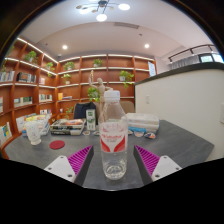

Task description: Pour water

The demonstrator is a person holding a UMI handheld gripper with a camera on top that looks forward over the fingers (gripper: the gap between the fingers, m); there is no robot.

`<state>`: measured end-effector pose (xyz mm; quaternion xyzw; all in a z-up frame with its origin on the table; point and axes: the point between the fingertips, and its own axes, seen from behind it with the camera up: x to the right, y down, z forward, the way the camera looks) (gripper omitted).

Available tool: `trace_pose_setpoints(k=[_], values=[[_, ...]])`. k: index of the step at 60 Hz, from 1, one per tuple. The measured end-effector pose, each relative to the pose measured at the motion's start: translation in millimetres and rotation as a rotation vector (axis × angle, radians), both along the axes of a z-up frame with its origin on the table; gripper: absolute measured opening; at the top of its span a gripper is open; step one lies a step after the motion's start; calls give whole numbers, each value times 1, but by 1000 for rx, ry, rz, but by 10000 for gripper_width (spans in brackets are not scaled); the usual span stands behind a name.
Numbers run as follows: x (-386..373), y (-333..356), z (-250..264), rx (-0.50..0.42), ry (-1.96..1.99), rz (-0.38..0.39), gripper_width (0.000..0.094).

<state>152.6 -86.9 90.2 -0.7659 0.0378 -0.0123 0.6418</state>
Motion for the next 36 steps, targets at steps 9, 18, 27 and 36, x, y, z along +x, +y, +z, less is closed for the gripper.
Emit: trace_pose_setpoints(k=[9,18,27,36], values=[[9,30,18,67,-21,-6,797],[5,44,20,92,-27,-3,632],[1,47,22,121,-65,1,468],[-1,47,22,132,-83,7,353]])
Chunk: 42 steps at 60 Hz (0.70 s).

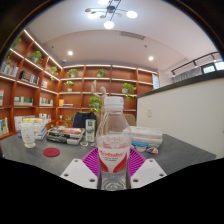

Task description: Pour water

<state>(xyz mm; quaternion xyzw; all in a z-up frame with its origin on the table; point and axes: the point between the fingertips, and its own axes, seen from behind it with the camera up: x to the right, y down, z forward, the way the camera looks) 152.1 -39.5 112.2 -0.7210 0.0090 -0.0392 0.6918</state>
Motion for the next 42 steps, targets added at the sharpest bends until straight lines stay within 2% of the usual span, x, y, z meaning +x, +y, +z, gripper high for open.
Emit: trace_pose_setpoints(k=[12,20,32,42], values=[[-1,3,0,-25,-27,4,352],[-18,14,3,-67,-201,32,353],[-91,56,15,-102,-600,110,353],[-174,92,29,-71,-936,166,352]])
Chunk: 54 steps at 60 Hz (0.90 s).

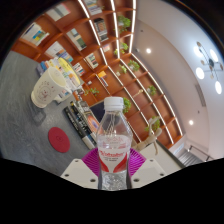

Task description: Pour water

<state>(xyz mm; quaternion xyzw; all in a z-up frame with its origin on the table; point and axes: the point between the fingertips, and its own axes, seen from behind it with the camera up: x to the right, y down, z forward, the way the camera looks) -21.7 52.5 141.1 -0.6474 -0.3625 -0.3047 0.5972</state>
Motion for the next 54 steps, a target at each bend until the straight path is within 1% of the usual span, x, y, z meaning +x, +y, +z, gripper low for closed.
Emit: trace_pose_setpoints(k=[4,12,20,22,31,39,43,46,50,54], values=[[-27,18,9,24,-155,31,353],[-81,31,29,97,-443,97,350],[-121,43,44,173,-732,136,351],[-128,46,46,187,-796,142,367],[-151,57,45,196,-1002,172,368],[-174,60,61,287,-1188,180,366],[-184,61,64,316,-1269,192,368],[-190,62,63,328,-1315,207,370],[-193,62,64,340,-1347,205,369],[-191,64,64,330,-1333,200,367]])
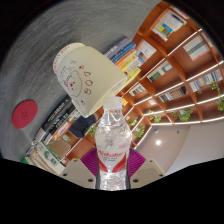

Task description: Pour water

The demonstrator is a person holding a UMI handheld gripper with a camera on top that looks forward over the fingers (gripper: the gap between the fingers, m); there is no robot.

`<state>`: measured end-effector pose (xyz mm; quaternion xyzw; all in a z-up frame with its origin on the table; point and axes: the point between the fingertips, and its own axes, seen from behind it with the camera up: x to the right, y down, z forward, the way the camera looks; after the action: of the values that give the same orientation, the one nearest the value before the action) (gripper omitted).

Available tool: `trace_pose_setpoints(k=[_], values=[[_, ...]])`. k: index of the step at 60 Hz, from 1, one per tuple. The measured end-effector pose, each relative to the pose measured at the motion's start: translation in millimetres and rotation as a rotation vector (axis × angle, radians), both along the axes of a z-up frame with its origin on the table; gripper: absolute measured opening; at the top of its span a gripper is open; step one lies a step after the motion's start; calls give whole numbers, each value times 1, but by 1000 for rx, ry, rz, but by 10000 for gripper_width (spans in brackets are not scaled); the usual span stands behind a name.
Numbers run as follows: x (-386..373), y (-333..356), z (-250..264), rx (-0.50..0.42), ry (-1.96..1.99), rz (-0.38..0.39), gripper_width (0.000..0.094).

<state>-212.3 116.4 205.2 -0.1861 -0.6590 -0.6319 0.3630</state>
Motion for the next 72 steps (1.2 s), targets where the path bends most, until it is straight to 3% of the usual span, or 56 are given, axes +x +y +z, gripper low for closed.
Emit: trace_pose_setpoints(k=[10,16,30,41,48,66,68,72], values=[[8,-5,3,-28,124,2,369],[18,-12,6,-96,344,4,368],[50,-14,-3,-382,1254,-50,371],[66,-3,-17,-654,1922,-28,370],[68,-3,-36,-765,2158,-1,370],[67,-6,-97,-832,2214,-7,385],[66,-9,-93,-817,2214,34,383],[68,-13,-94,-799,2214,45,384]])
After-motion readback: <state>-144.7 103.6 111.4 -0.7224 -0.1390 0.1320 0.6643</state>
